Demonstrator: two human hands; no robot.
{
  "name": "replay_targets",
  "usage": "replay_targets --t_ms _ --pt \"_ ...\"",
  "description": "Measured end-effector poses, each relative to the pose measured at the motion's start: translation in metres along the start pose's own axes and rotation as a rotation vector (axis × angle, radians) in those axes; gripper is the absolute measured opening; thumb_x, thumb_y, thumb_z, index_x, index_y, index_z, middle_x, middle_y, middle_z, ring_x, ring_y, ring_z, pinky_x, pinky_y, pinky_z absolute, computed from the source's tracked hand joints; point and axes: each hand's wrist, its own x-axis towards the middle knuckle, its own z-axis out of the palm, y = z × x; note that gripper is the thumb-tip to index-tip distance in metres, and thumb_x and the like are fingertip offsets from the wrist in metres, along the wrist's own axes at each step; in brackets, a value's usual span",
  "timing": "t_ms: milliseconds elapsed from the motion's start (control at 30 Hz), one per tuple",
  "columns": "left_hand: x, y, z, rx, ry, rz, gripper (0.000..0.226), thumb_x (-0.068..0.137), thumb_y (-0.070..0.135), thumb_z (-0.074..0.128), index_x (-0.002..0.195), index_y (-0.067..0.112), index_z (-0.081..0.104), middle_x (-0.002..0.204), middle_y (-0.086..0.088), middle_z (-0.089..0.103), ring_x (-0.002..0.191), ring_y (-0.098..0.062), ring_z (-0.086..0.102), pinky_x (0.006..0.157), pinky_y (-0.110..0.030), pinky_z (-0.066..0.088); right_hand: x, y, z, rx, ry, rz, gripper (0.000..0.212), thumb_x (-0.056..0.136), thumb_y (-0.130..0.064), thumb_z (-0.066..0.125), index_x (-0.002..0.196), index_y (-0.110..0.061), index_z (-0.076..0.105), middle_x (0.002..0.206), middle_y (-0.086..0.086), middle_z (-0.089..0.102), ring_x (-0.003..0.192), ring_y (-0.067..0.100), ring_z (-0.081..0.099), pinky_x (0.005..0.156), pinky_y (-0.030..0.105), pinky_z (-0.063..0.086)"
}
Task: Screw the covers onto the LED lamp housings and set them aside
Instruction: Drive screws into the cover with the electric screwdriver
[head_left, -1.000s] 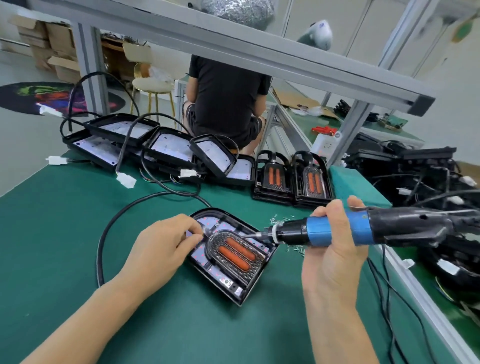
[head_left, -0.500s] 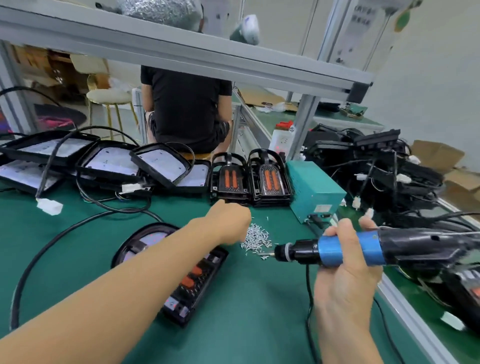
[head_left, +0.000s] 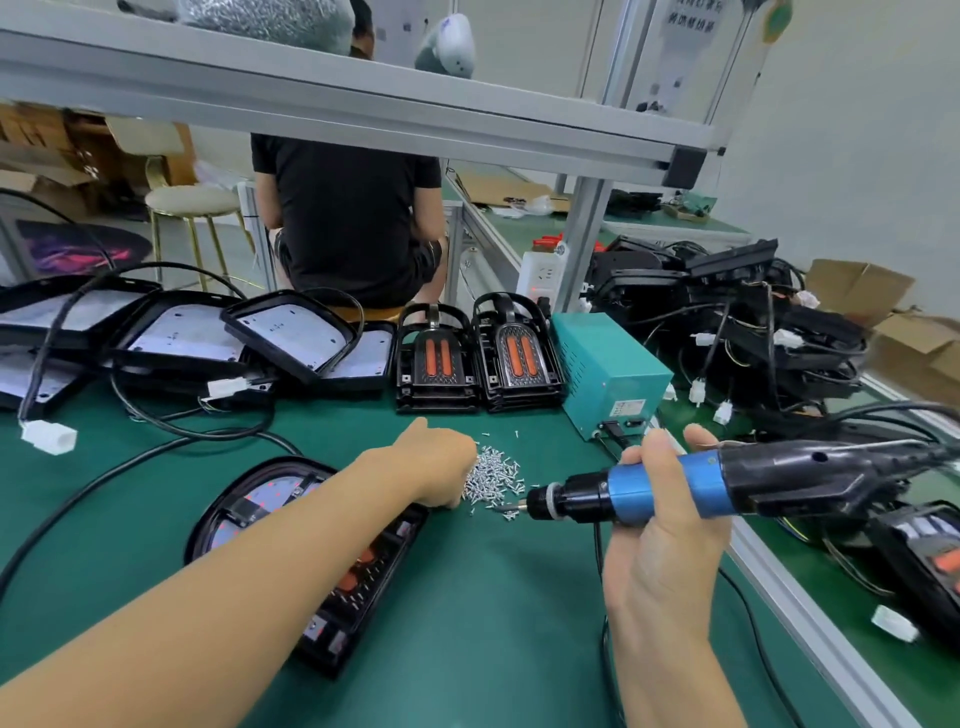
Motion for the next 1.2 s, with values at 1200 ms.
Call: replay_targets --t_ms 1200 --pt "-0.224 -0.016 0.023 -1.069 0.767 -0.019 0.024 0.087 0.006 0.064 0.074 0.026 0.063 0.065 0.019 0.065 0.061 0.001 0.052 0.062 -0.006 0.039 -0.082 -0.033 0.06 0.281 -0.525 0.114 0.018 0.084 -0.015 0.059 0.098 -0.026 0.053 0.068 -0.012 0.054 0.064 0.004 0.056 0.076 0.023 0.051"
